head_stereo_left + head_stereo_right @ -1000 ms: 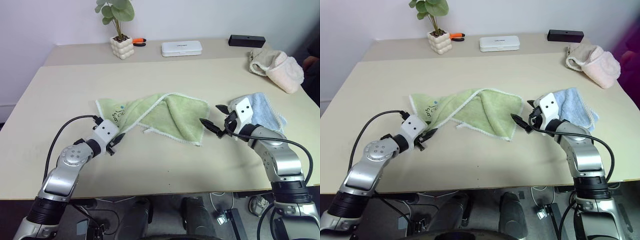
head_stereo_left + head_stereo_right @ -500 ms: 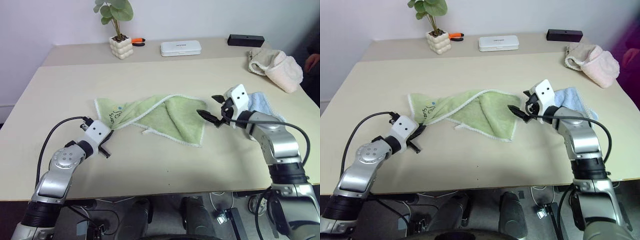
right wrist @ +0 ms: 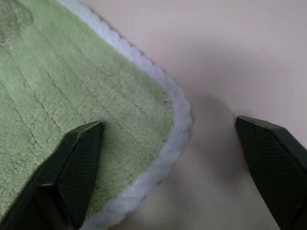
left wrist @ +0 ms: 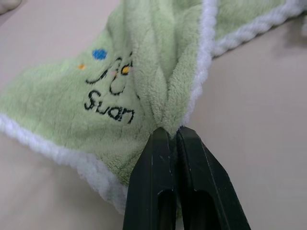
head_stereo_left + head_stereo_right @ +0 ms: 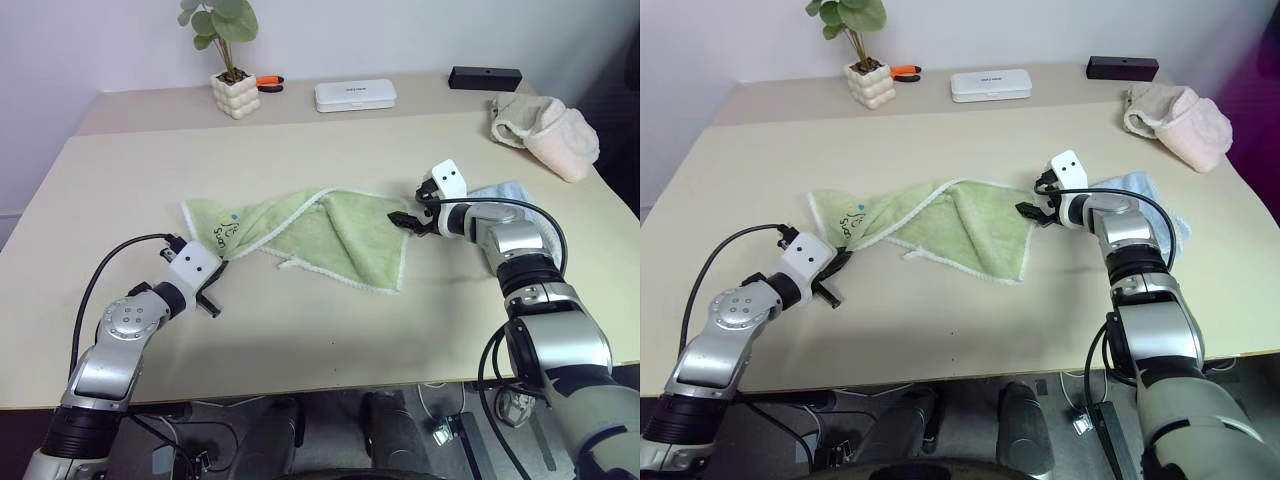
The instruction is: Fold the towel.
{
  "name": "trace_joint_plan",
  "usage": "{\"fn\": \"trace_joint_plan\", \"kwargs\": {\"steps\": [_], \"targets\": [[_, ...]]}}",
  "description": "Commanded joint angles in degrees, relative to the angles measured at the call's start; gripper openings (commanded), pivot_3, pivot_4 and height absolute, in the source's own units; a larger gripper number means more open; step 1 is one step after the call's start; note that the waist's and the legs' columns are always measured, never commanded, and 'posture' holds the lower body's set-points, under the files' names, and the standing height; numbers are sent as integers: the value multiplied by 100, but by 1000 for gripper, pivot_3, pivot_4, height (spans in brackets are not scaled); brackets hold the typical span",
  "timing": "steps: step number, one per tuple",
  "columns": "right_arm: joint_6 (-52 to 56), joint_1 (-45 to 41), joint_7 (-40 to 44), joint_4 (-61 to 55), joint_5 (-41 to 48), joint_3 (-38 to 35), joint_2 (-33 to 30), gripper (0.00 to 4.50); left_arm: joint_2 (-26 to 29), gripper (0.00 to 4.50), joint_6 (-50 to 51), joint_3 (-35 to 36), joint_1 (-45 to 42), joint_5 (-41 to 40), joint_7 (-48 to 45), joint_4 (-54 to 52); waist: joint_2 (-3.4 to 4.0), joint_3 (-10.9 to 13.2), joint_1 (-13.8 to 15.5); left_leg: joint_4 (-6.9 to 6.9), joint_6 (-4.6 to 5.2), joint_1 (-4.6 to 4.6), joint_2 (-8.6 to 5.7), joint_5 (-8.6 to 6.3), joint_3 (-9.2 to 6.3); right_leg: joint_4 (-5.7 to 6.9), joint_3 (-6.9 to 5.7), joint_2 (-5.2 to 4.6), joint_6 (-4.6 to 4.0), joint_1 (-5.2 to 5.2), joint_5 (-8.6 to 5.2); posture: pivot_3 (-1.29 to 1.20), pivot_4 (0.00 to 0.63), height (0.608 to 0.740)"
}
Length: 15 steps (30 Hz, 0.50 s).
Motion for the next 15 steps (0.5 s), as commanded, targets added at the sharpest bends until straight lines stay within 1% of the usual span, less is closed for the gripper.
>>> {"fn": "trace_joint_plan", "kwargs": {"steps": [1, 4, 5, 6, 9, 13, 15], "targets": [[-282, -255, 0, 260, -84, -99, 59, 2643, 21, 0, 70, 137, 53, -52, -10, -250, 0, 0, -5, -1, 0, 0, 0, 0, 0, 0, 1, 0, 0, -1, 0, 0, 150, 740], [-396, -308, 12, 347, -106, -131, 64, 1109, 50, 0, 102, 154, 153, -79, -71, -311, 0, 0, -3, -1, 0, 0, 0, 0, 0, 1, 2, 1, 0, -2, 1, 0, 150, 740], [-420, -311, 29, 356, -115, -142, 59, 700, 55, 0, 98, 158, 178, -91, -93, -320, 0, 0, -3, 0, 0, 0, 0, 0, 1, 1, 3, 1, 0, -2, 1, 0, 150, 740], [-443, -311, 41, 354, -122, -155, 52, 65, 60, 0, 90, 166, 200, -105, -117, -322, 1, 0, -3, -1, 0, 0, 0, 0, 1, 0, 5, 1, 0, -2, 2, 0, 150, 740], [-571, -304, 35, 267, -128, -207, -4, 65, 82, 0, 59, 206, 226, -144, -166, -298, 1, 0, -1, 0, -1, 0, 0, 0, 1, 1, 6, 2, -1, -3, 3, 0, 150, 740], [-852, -295, 12, 10, -178, -218, -140, 65, 17, 0, 115, 397, -18, -348, -134, -179, 2, 1, 5, 0, -1, 0, 0, 0, 3, 1, 8, 2, 1, -5, 5, 0, 150, 740], [-1308, -514, -144, -113, -314, -210, -325, 65, -193, 0, 88, 595, -981, -533, 118, 424, 8, 7, 61, 0, -1, 0, 0, 0, 3, 1, 8, 2, 1, -5, 5, 0, 150, 740]]}}
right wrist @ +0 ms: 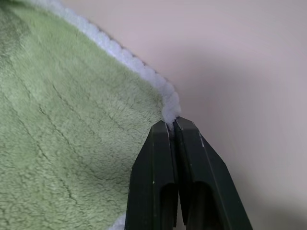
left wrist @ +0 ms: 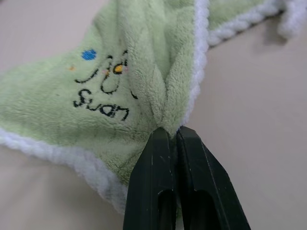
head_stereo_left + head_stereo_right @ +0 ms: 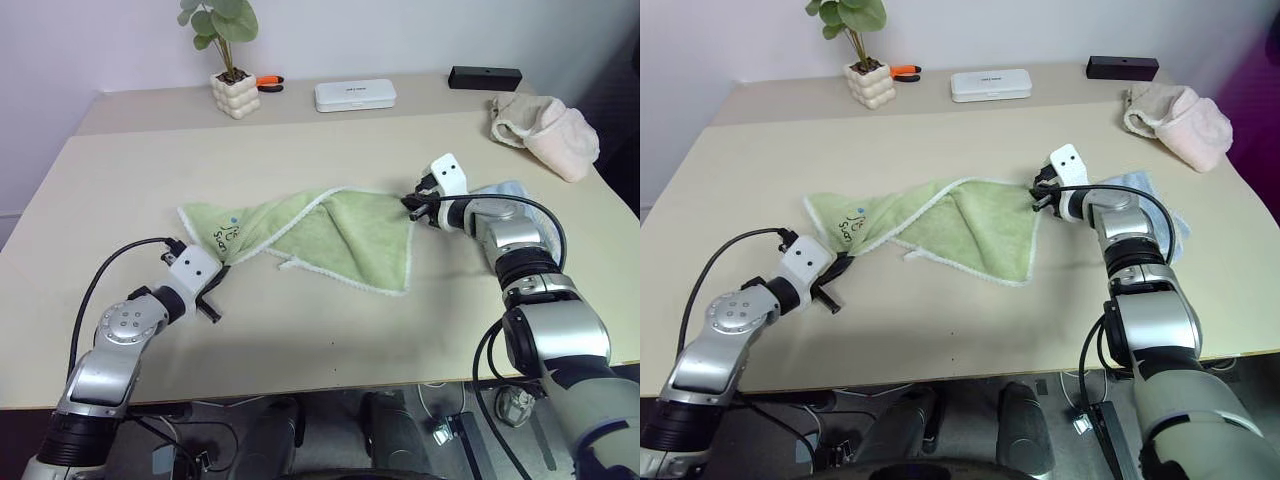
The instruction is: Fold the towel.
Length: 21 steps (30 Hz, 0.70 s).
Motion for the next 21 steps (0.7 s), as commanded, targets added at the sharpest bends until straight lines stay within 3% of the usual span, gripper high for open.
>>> {"fn": "trace_joint_plan", "kwargs": {"steps": [1, 5, 9, 11, 16, 21], "targets": [[-809, -534, -262, -323, -199, -136, -338, 65, -287, 0, -99, 474, -1598, -298, 419, 928, 3, 9, 72, 5, -4, -4, -4, 2, -2, 4, -4, -1, 4, 0, 3, 0, 150, 740], [-1320, -1100, -566, -53, -384, -157, -475, 65, -381, 0, -579, 546, -3000, -167, 684, 2202, -1, 6, 0, 11, -45, -26, -4, 29, -2, -2, -14, 5, -2, -16, 43, 0, 150, 740], [-1712, -1876, -646, -208, -315, -358, -757, 65, -282, 0, -1325, 918, -4972, -265, 1136, 3788, -12, 13, -40, 3, -56, -24, -2, 35, 6, -15, -1, 6, 2, -22, 41, 0, 150, 740], [-1733, -1902, -396, -575, -145, -470, -830, 65, -169, 0, -1483, 1033, -5290, -400, 1018, 4021, -17, 12, -129, 8, -57, -72, 0, 36, 7, -7, -1, 6, 3, -67, 42, 0, 150, 740], [-1038, -935, 478, -2411, 607, -719, -864, 65, 165, 0, -1495, 1016, -4417, -671, 139, 3237, -7, 3, -265, 2, -35, -76, 0, 20, 20, -8, 0, -4, 8, -78, 44, 0, 150, 740], [658, 1406, 1230, -5374, 1599, -750, -1248, 65, 663, 0, -188, 1405, -1816, -1664, -860, 968, -5, 7, -292, 8, -32, -85, 5, 16, 16, 1, 12, 4, 8, -92, 44, 0, 150, 740]]}}
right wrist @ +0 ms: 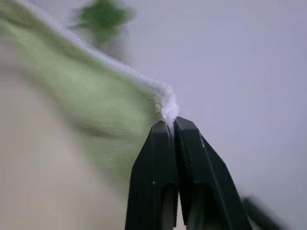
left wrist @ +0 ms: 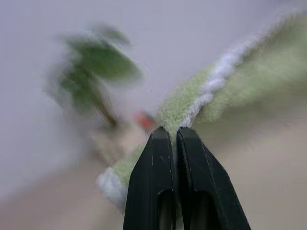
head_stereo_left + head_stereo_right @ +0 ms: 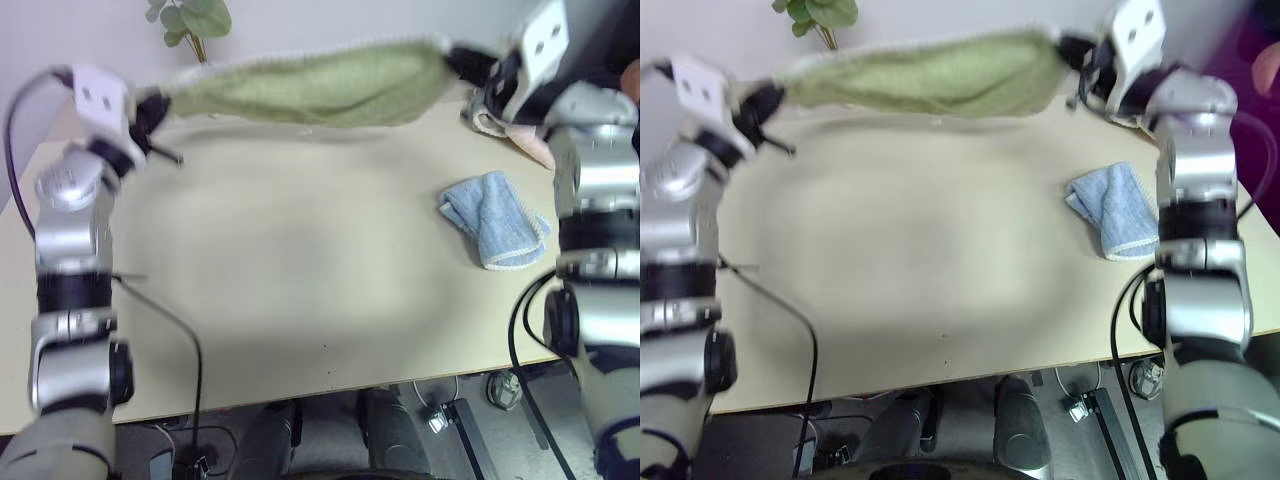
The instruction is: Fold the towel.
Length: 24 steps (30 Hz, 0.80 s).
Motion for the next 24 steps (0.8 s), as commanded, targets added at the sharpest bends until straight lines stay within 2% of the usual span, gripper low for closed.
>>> {"fn": "trace_joint_plan", "kwargs": {"steps": [1, 5, 8, 10, 18, 21, 24], "targets": [[1038, 890, 361, -1612, 708, -164, -286, 65, 381, 0, 737, 435, 1099, -606, -491, -1444, 1, 6, 20, 2, -1, -5, -1, 1, 2, 3, 5, 0, 0, -7, 0, 0, 150, 740], [1753, 2119, 719, -2609, 1111, -258, -681, 65, 591, 0, 1296, 599, 2528, -851, -762, -2348, 3, 6, 170, 16, 26, -9, -1, -14, 7, 7, 12, 1, -8, -16, 8, 0, 150, 740], [1872, 2879, 921, -2982, 1115, -201, -970, 65, 679, 0, 1551, 657, 3287, -955, -889, -2774, 1, 1, 293, -1, 31, 70, 4, -19, 16, -12, 12, 2, -10, 63, 7, 0, 150, 740], [1887, 3005, 888, -3034, 1099, -199, -995, 65, 666, 0, 1620, 671, 3365, -982, -832, -2826, -1, 3, 358, 4, 40, 90, 10, -25, 28, -32, 11, 4, -10, 95, -4, 0, 150, 740], [1729, 3362, 1068, -3162, 819, -13, -1212, 65, 799, 0, 1607, 466, 3460, -730, -904, -2777, -3, 0, 386, 7, 43, 84, 13, -26, 32, -55, 9, 3, -2, 101, 4, 0, 150, 740], [1661, 3525, 1107, -3210, 666, 126, -1308, 931, 782, 0, 1610, 442, 3433, -732, -896, -2769, -4, 0, 383, 4, 49, 84, 13, -31, 36, -62, 9, 2, -1, 100, 5, 0, 150, 740], [1413, 3581, 993, -3176, 389, 246, -1262, 2409, 755, 0, 1623, 379, 3392, -725, -876, -2786, -4, 0, 360, 4, 49, 83, 17, -31, 40, -64, 9, 2, -1, 100, 5, 0, 150, 740]]}}
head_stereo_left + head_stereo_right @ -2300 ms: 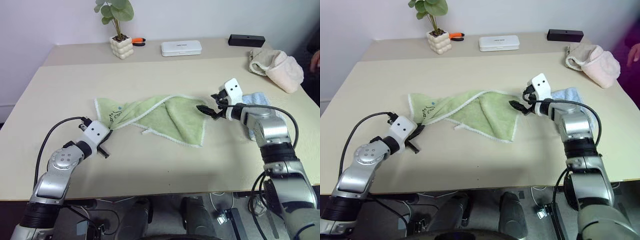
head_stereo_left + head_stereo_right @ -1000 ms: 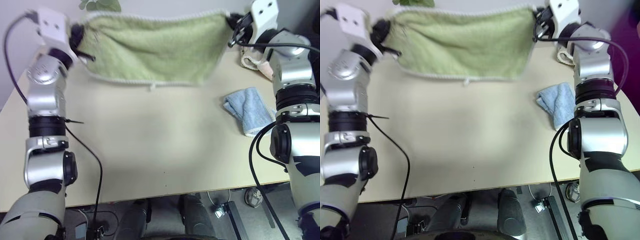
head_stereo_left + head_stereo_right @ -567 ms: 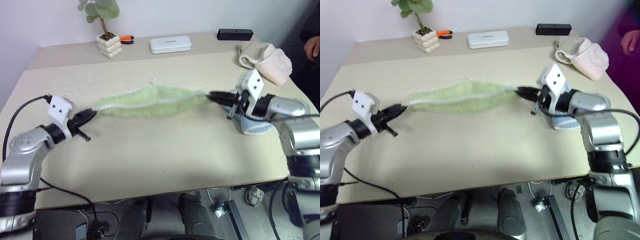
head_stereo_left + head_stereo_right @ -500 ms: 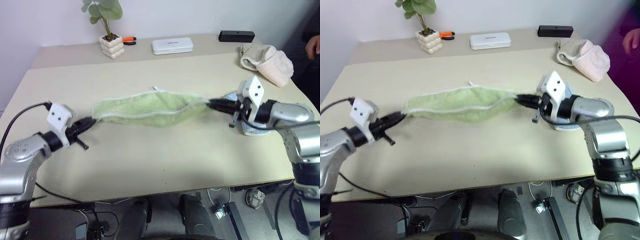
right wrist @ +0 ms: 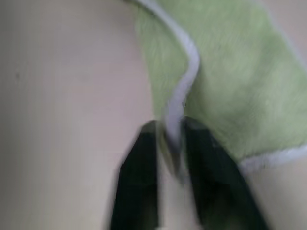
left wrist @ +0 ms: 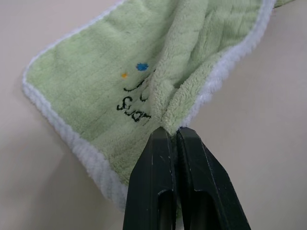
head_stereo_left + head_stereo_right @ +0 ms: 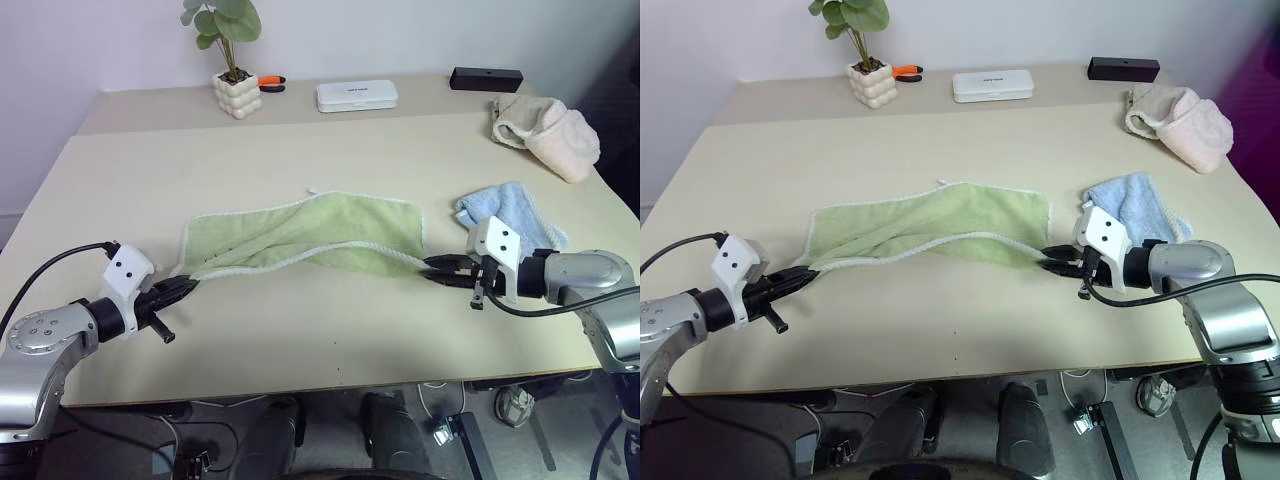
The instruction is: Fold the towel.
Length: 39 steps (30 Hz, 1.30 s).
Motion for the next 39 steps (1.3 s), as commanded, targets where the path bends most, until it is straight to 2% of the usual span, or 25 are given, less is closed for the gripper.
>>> {"fn": "trace_joint_plan", "kwargs": {"steps": [1, 10, 13, 17, 18, 21, 25, 31, 34, 38, 39], "targets": [[-362, -1, -146, -110, -324, 105, -8, 2818, 21, 0, -33, -19, -92, 34, 28, -149, 0, 0, -11, 0, 0, 0, 2, 0, 2, 0, 0, 1, 0, 0, 0, 0, 150, 740], [-773, -259, -593, 407, -1000, 508, 304, 2818, -67, 0, 13, -161, -180, 14, 130, -228, -1, -1, -12, 2, 0, 0, 3, 0, 7, -2, 1, 2, 0, 0, 1, 0, 150, 740], [-629, -310, -447, 342, -867, 474, 301, 1989, -71, 0, 32, -137, -148, -20, 134, -263, -1, 0, -13, 0, 0, 1, 3, 0, 7, -2, 1, 2, 0, 0, 1, 0, 150, 740], [-550, -362, -404, 293, -815, 419, 273, 52, -22, 0, -8, -65, -14, -45, 27, -294, -1, 0, -12, 0, 0, 1, 3, 0, 8, -5, 1, 1, 0, 0, 1, 0, 150, 740], [-561, -376, -404, 314, -833, 422, 272, 52, -7, 0, 38, -52, 3, -84, -6, -278, -1, 0, -12, 0, 0, 1, 3, 0, 7, -5, 1, 2, 0, 0, 1, 0, 150, 740], [-615, -376, -408, 361, -874, 434, 283, 0, 88, 935, -62, -55, 110, 22, -77, -291, -1, -1, -14, 0, 0, 1, 4, 0, 7, -5, 1, 2, 0, 0, 1, 0, 150, 740], [-643, -383, -429, 377, -916, 483, 329, 0, 215, 2892, -463, -152, 213, 479, -9, -272, -1, 0, -11, 0, 0, 0, 4, 0, 8, -6, 1, 2, 0, 0, 1, 0, 150, 740], [-716, -441, -426, 457, -958, 549, 387, 0, 147, 2892, -1031, -155, 404, 932, 61, -94, -1, -1, -12, -2, 0, 1, 5, 0, 10, -9, 2, 2, 0, 0, 1, 0, 150, 740], [-771, -480, -419, 526, -989, 548, 415, 0, 114, 2032, -1170, -147, 438, 1010, 45, 62, -1, -1, -12, -2, 0, 1, 5, 0, 10, -9, 2, 2, -1, 0, 1, 0, 150, 740], [-812, -503, -421, 557, -1005, 535, 435, 0, 108, 109, -1289, -140, 431, 1116, 92, 281, 0, -1, -16, -2, 0, 0, 5, 0, 10, -9, 1, 3, 0, 0, 1, 0, 150, 740], [-815, -507, -421, 559, -1005, 532, 438, 0, 110, 17, -1306, -145, 422, 1147, 110, 322, 0, -1, -15, -2, 0, 1, 5, 0, 10, -9, 1, 3, 0, 0, 1, 0, 150, 740]]}}
